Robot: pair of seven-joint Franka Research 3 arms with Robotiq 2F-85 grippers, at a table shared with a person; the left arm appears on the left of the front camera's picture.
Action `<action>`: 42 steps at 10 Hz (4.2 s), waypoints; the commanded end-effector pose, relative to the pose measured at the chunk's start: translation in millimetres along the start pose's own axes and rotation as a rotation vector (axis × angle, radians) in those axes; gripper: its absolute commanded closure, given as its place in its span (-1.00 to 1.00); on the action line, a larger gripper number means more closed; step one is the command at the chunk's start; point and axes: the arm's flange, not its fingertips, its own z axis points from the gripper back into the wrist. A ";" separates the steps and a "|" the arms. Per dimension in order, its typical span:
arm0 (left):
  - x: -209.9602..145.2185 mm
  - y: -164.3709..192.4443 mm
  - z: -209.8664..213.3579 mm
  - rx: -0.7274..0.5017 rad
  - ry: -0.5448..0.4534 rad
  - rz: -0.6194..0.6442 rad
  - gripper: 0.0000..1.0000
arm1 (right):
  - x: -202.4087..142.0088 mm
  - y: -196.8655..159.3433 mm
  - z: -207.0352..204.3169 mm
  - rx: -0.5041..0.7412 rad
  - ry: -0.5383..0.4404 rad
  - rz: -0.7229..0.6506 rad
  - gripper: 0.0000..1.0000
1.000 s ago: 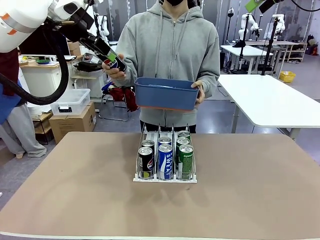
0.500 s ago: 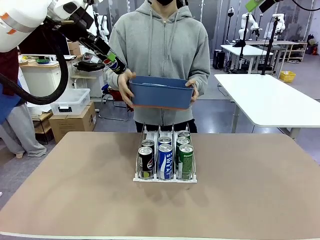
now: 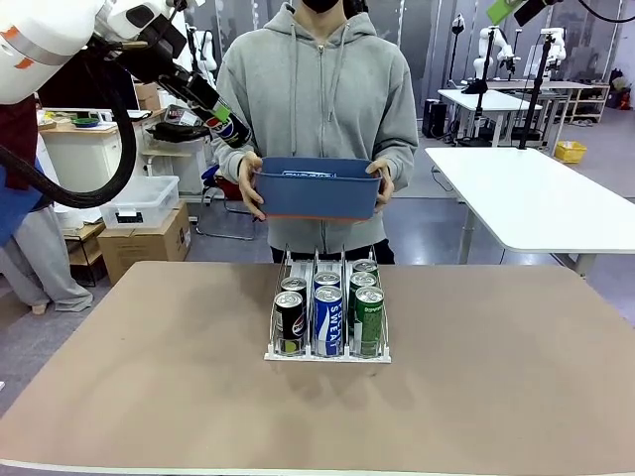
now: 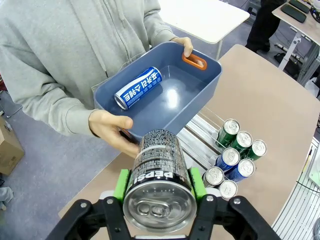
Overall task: Fill the beverage cans into the dispenser.
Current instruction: Place the picked Pepsi coke in the line of the Automatic Can Dispenser with the same cans.
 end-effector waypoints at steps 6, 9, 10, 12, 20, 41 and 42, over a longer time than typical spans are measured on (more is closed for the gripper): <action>-0.2 0.9 2.7 0.004 -0.001 -0.007 1.00 | -1.5 0.0 0.0 0.000 0.001 -0.002 -1.00; 0.0 0.0 0.0 0.000 0.000 0.000 -0.15 | -1.5 0.0 0.0 0.000 0.001 -0.002 -1.00; 3.7 -22.7 10.4 -0.010 0.111 0.050 -0.15 | -1.5 0.0 0.0 0.000 0.001 -0.002 -1.00; 5.4 -60.5 23.6 0.132 0.163 -0.103 -0.15 | -1.5 0.0 0.0 0.000 0.001 -0.002 -1.00; -62.6 -185.5 10.2 0.263 0.294 -0.272 -0.15 | -1.5 0.0 0.0 0.000 0.001 -0.002 -1.00; -122.2 -275.8 -104.7 -0.025 0.434 -0.204 1.00 | -1.5 0.0 0.0 0.000 0.001 -0.002 -1.00; -123.6 -276.6 -107.6 -0.032 0.442 -0.222 -0.15 | -1.5 0.0 0.0 0.000 0.001 -0.002 -1.00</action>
